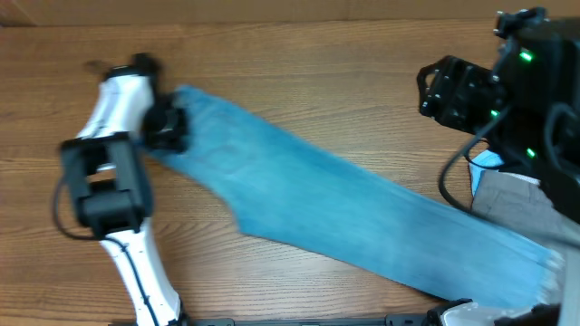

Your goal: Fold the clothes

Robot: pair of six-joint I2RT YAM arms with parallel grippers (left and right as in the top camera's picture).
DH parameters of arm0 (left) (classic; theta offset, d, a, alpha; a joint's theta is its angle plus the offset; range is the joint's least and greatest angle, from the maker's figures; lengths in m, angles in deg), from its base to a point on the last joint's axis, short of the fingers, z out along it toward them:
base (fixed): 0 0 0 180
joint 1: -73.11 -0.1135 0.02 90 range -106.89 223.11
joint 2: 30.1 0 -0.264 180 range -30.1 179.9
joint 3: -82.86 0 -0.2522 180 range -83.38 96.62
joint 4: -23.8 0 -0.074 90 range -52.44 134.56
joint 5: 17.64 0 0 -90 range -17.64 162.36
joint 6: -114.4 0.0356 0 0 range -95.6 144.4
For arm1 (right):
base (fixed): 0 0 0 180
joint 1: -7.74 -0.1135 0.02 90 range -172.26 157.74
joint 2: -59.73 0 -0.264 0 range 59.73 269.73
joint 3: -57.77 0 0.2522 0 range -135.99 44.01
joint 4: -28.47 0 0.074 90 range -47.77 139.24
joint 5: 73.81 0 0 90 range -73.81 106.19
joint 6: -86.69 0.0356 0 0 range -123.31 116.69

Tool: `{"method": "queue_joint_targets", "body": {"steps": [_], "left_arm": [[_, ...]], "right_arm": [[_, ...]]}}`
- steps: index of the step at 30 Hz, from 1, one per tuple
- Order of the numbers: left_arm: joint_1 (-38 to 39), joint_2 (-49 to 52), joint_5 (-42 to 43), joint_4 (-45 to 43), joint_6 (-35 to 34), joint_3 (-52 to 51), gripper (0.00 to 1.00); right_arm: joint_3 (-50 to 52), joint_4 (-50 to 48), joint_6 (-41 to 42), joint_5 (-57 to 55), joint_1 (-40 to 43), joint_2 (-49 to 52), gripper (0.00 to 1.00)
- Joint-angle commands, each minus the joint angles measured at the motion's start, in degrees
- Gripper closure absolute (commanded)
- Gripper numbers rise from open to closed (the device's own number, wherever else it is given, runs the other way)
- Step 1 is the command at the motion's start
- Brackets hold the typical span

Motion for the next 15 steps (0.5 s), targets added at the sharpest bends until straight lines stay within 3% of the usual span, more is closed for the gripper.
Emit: {"method": "queue_joint_targets", "body": {"steps": [1,5,7,9,15], "left_arm": [[-12.3,0.7,-9.8,-0.1,-4.5,-2.3,0.96],[-21.2,-7.5,2.0,-0.4,-3.7,-2.3,0.96],[-23.3,-13.1,7.6,-0.7,-1.6,-2.3,0.96],[-23.5,-18.3,9.8,-0.5,-0.4,-2.3,0.94],[-20.5,-30.9,10.4,0.3,1.1,-2.3,0.83]], "right_arm": [[-0.1,1.0,0.0,-1.4,0.0,3.4,0.25],[0.0,4.0,0.0,-1.4,0.0,8.9,0.24],[1.6,5.7,-0.1,-1.4,0.0,12.6,0.28],[5.4,5.6,-1.6,-1.2,0.0,15.2,0.36],[25.5,1.8,-4.7,1.5,0.0,19.3,0.44]]}}
